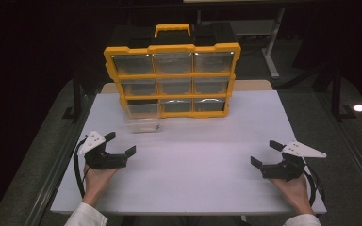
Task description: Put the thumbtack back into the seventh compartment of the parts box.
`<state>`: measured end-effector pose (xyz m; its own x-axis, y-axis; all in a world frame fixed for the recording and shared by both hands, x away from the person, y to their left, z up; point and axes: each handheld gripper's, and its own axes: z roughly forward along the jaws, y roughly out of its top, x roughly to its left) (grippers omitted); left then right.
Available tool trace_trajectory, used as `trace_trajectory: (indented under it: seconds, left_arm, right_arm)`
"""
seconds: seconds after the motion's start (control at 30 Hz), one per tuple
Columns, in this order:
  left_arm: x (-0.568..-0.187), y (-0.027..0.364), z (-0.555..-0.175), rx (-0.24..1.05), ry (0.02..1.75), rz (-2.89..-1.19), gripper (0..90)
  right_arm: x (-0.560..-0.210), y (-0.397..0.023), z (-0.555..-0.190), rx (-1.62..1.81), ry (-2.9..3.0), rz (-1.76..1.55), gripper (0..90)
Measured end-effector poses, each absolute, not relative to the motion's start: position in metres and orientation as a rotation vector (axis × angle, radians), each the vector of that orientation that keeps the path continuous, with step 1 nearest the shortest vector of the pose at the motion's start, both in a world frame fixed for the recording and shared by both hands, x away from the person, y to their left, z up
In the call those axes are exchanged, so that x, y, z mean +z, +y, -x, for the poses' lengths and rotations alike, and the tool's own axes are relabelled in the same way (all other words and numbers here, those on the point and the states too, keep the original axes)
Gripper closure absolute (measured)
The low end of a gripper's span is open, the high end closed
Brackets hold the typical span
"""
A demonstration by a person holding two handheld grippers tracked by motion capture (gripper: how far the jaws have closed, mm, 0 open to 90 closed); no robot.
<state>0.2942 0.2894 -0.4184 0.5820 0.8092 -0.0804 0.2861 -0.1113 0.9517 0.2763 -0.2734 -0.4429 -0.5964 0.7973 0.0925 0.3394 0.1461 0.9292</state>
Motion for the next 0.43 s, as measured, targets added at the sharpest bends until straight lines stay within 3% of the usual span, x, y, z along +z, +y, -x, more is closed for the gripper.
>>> trace_trajectory:
  seconds: [0.43]
  left_arm:
    - [-0.420,0.313,-0.281,0.664,0.959,-1.589,0.0]
  right_arm:
    - [-0.441,-0.278,-0.270,1.472,1.965,-1.104,0.0]
